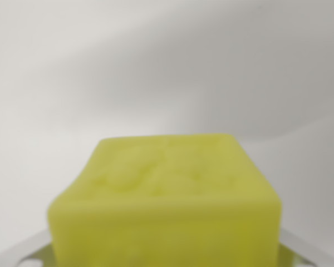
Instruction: Pick yellow cube
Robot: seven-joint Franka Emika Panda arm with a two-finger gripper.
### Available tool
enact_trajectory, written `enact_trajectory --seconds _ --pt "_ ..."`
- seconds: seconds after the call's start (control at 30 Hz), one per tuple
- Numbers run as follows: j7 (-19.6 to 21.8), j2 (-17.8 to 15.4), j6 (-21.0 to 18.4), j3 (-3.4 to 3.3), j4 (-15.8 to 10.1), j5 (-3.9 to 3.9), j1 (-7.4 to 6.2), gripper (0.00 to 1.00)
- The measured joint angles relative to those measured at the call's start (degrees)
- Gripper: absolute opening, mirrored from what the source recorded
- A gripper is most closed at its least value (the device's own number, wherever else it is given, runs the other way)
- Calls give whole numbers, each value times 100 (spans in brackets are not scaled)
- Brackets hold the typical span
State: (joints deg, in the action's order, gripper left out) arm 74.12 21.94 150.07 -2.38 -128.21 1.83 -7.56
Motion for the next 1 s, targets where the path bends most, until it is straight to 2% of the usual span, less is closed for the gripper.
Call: enact_trajectory --seconds 1.0 --pt "67 -923 -951 1 24 -96 13 0"
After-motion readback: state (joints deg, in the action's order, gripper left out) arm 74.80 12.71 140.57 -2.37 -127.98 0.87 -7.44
